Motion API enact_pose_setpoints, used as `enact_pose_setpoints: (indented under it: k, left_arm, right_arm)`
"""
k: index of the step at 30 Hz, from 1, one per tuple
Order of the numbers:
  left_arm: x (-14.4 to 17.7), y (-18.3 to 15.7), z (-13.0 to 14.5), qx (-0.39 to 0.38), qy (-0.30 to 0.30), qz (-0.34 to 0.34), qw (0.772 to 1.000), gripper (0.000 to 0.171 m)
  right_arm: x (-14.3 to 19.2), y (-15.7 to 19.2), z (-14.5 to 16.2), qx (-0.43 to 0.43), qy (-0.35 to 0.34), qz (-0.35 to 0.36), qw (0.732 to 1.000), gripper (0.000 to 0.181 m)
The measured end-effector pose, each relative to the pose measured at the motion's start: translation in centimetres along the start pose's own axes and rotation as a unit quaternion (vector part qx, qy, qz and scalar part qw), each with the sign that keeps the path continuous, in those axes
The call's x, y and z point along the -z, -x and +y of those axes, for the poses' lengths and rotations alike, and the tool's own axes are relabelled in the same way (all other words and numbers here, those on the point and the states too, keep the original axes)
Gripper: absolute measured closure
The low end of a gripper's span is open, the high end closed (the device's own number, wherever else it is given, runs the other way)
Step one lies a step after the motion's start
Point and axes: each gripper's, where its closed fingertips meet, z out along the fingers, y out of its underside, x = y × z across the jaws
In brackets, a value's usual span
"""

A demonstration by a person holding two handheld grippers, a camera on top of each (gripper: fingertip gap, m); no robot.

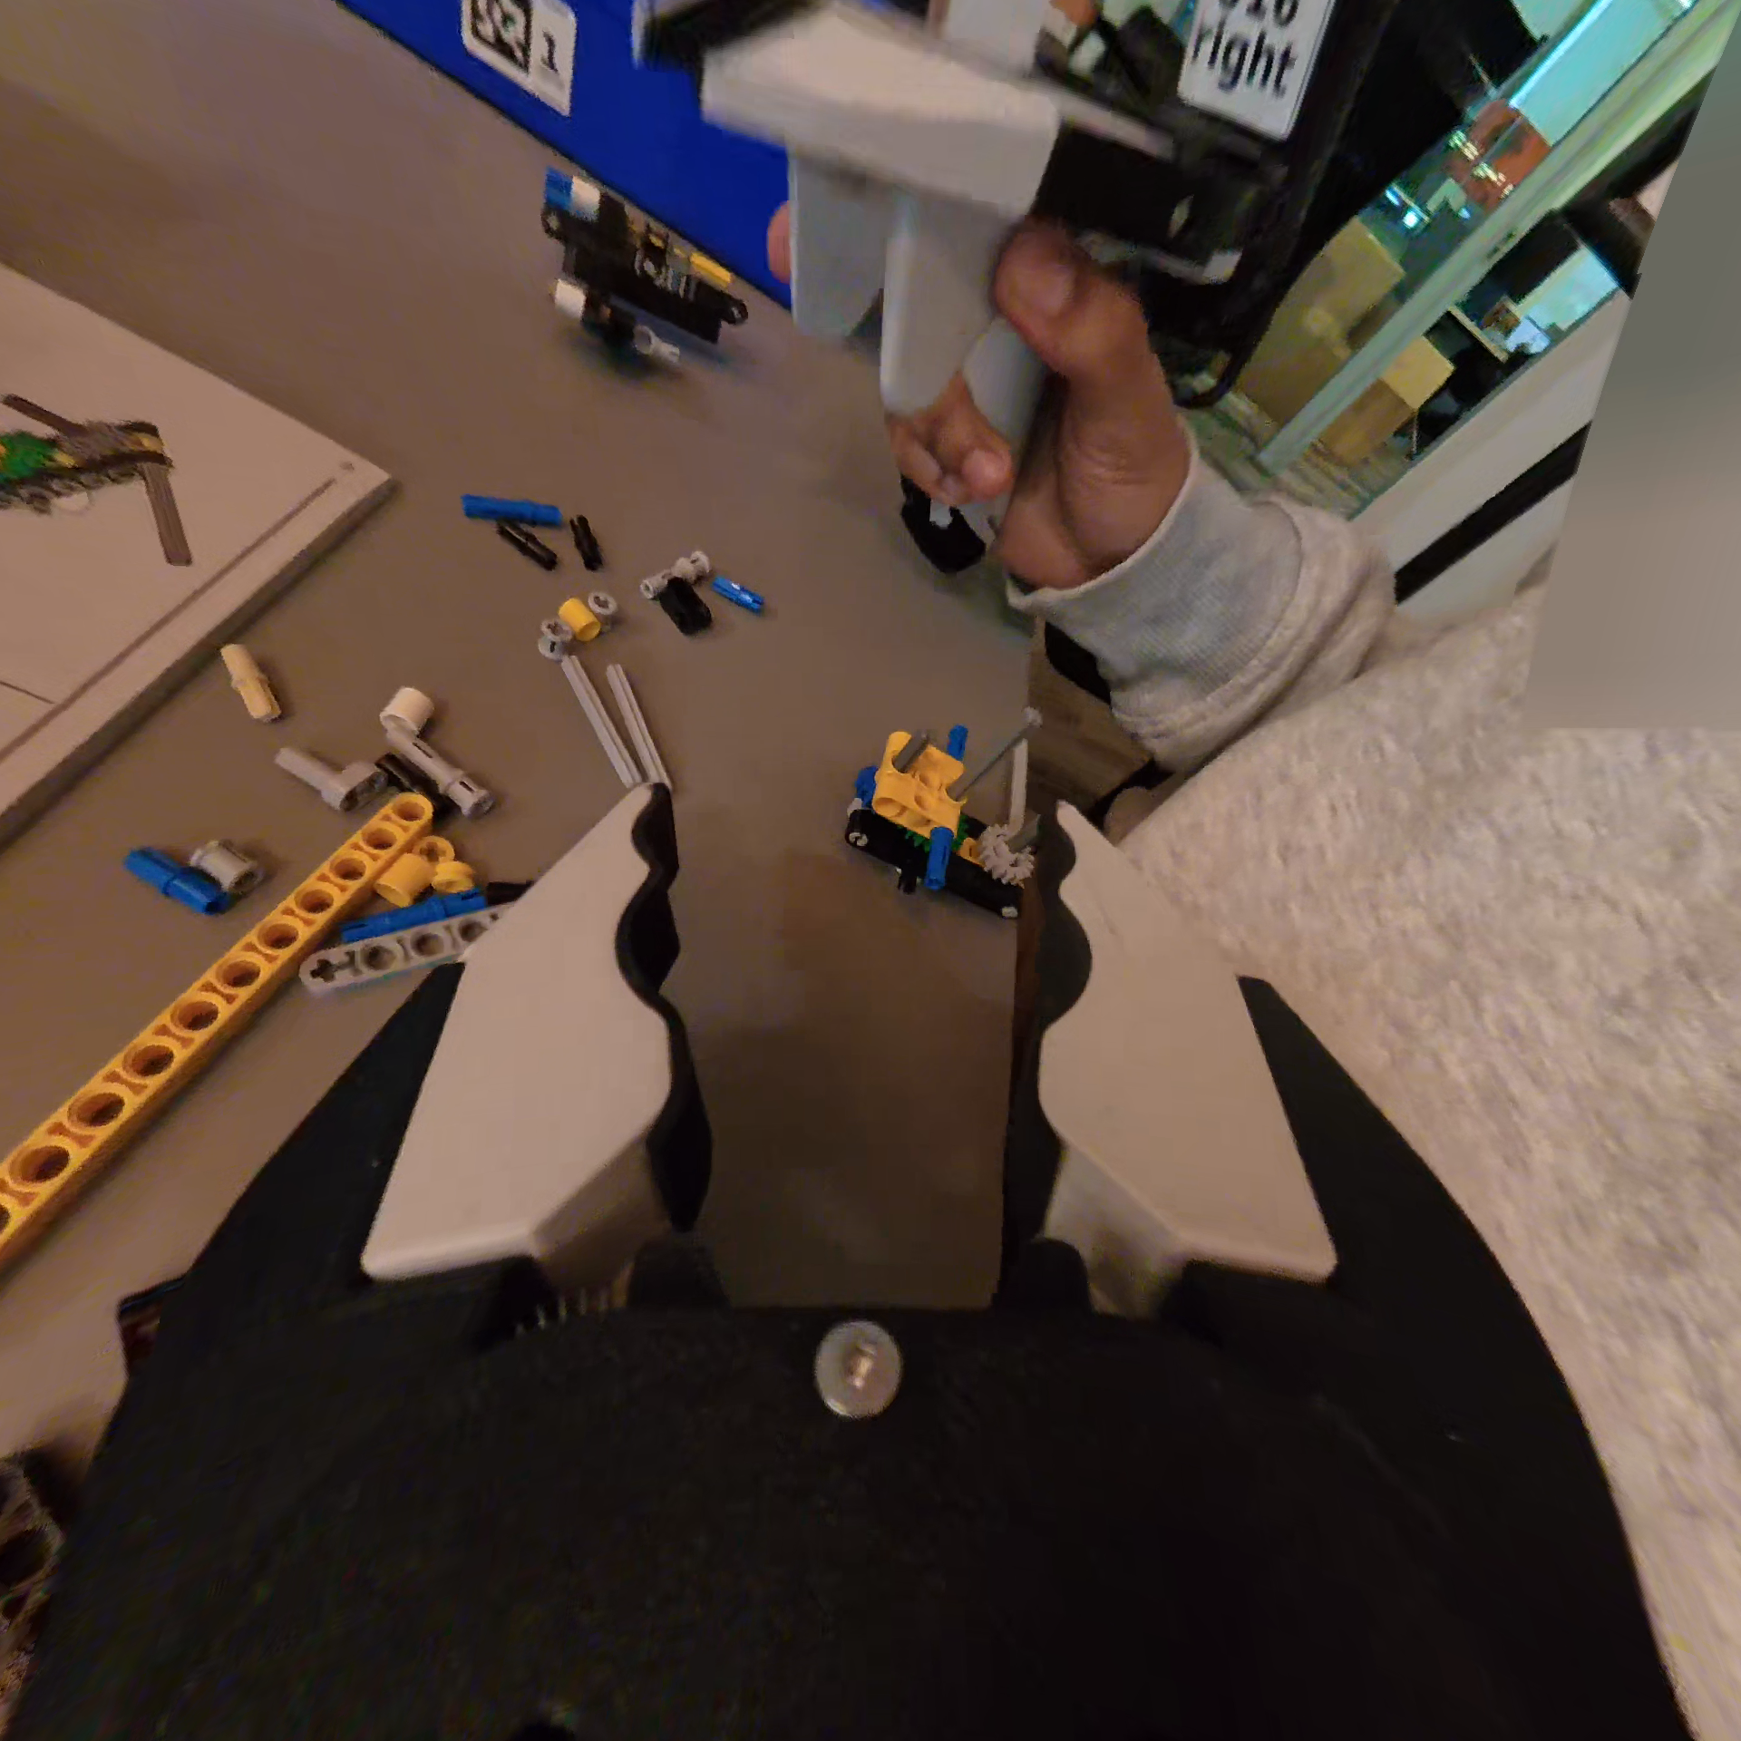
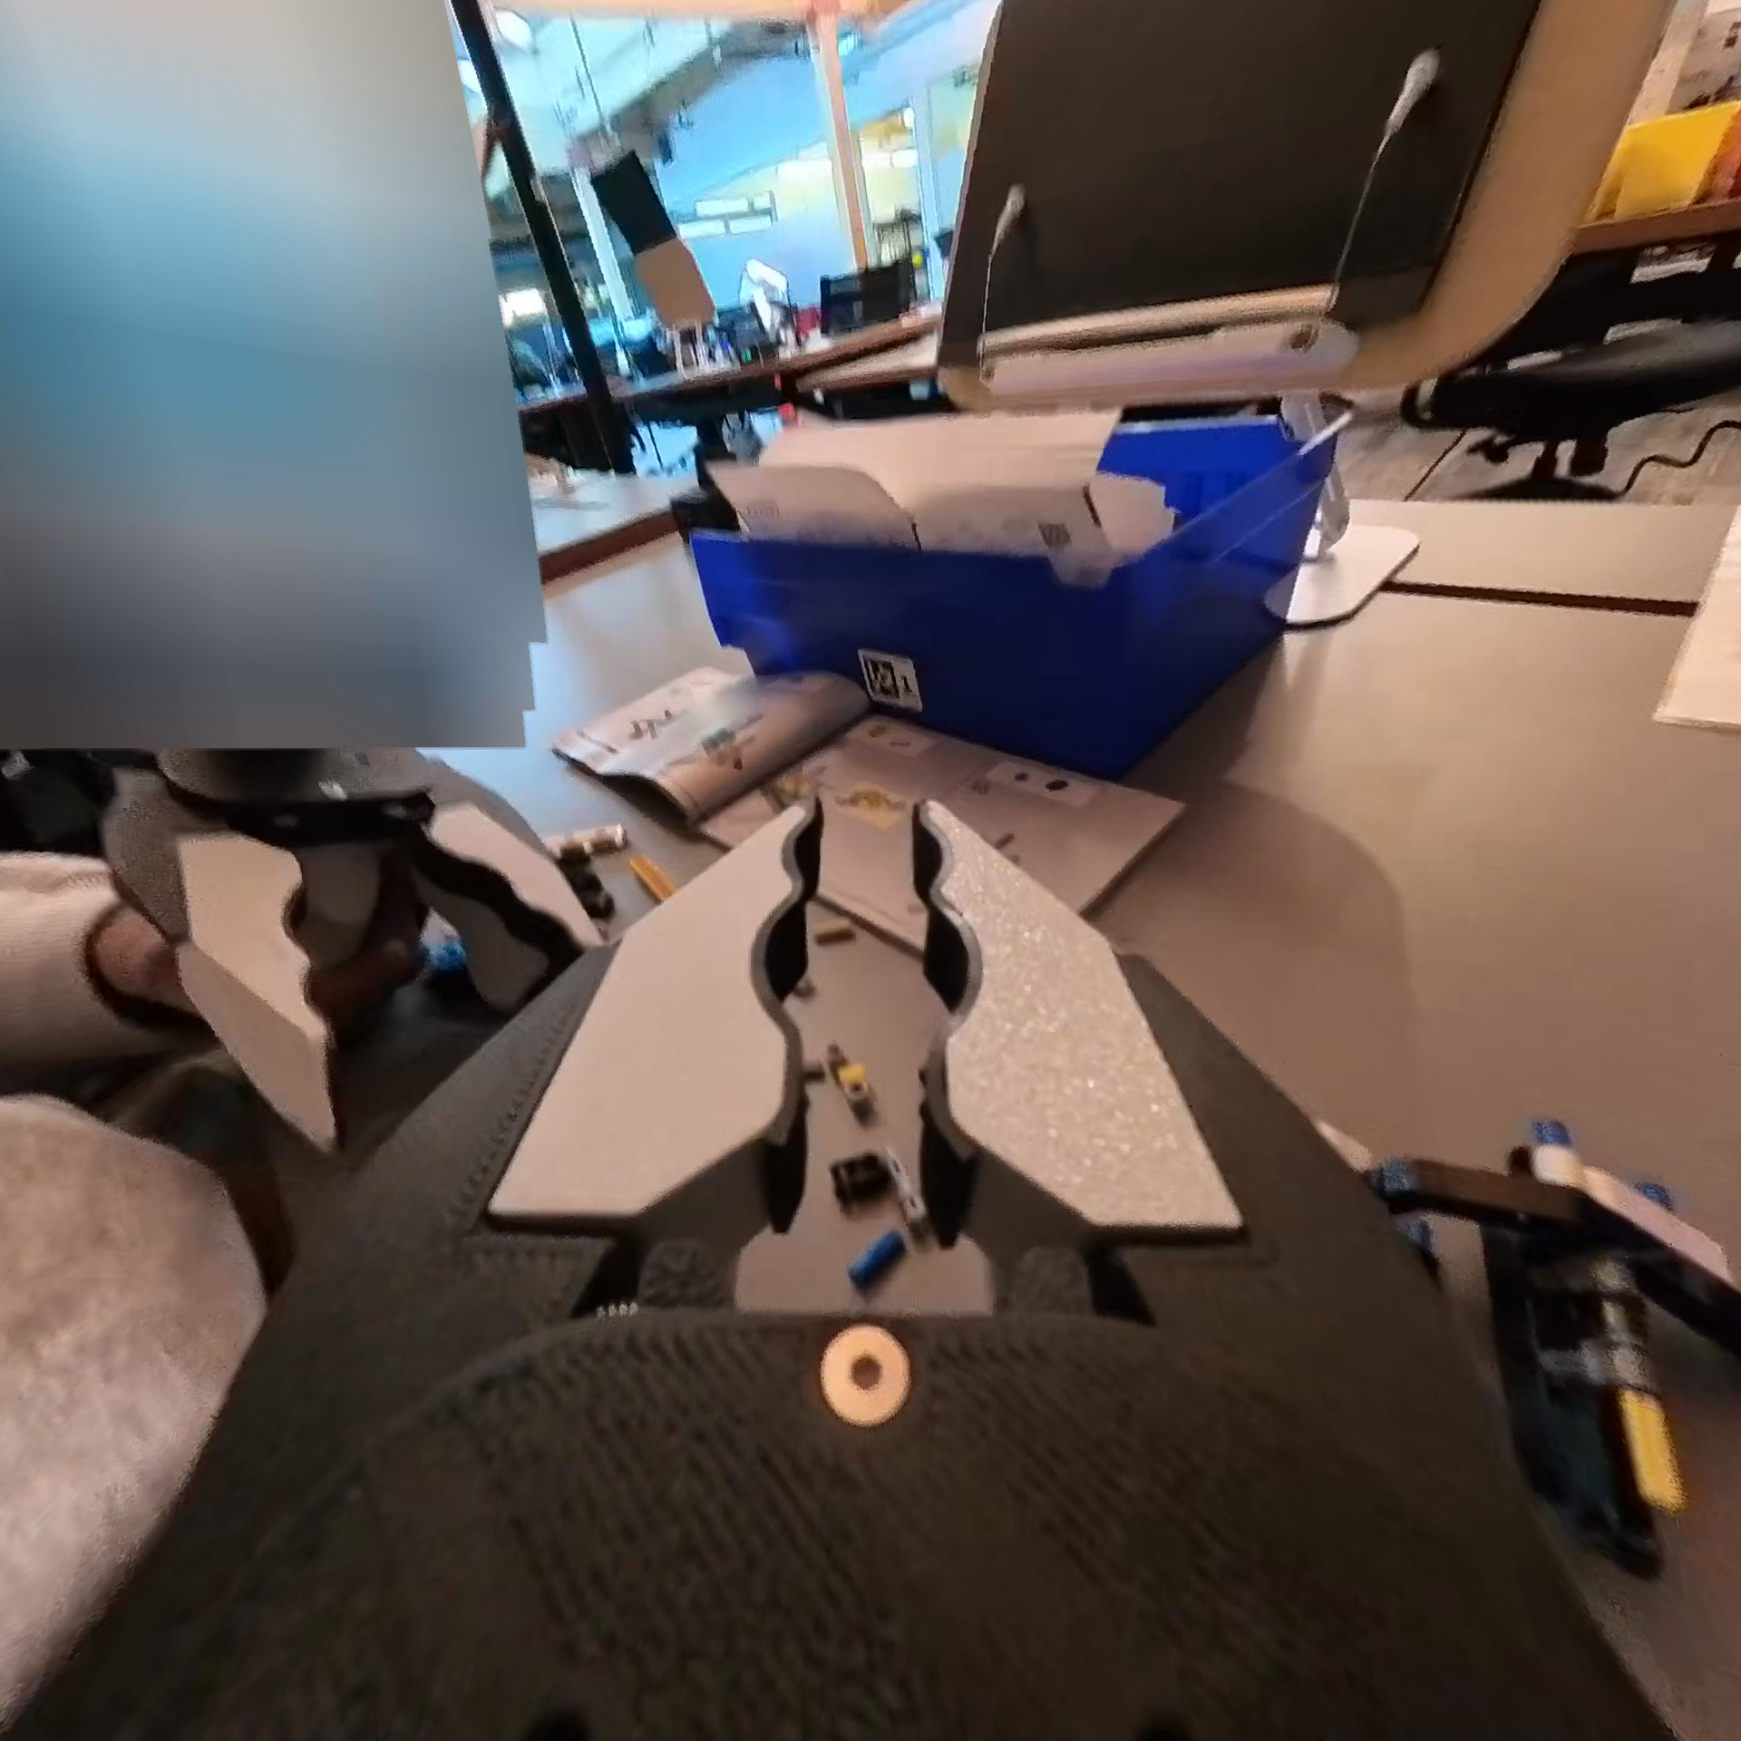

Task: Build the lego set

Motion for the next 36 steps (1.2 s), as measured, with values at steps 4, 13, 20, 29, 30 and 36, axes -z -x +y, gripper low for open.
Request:
enact_pose_setpoints:
  k: [4,13,20,29,30,36]
  left_arm:
    - [-0.3,0.7,0.2,0.006,0.010,-0.025,1.000,0.118]
    - [-0.3,0.4,0.2,-0.006,0.011,-0.019,1.000,0.123]
    - [-0.1,0.7,0.0,-0.001,0.001,-0.029,1.000,0.145]
    - [-0.1,0.7,0.0,0.013,0.000,-0.016,1.000,0.171]
    - [-0.1,0.7,0.0,0.013,0.003,-0.018,1.000,0.171]
    - [-0.4,1.0,0.4,0.007,0.017,-0.037,0.999,0.171]
  right_arm:
    - [0.8,0.5,3.2,0.032,0.066,-0.005,0.997,0.146]
    - [-0.4,0.1,3.1,0.159,0.061,0.095,0.981,0.159]
    - [-0.1,-1.0,2.7,0.140,0.053,0.127,0.981,0.181]
    - [0.1,-1.4,2.6,0.131,0.049,0.136,0.981,0.176]
    - [0.2,-1.4,2.5,0.128,0.047,0.134,0.982,0.175]
    - [0.5,-1.3,2.2,0.112,0.032,0.121,0.986,0.167]
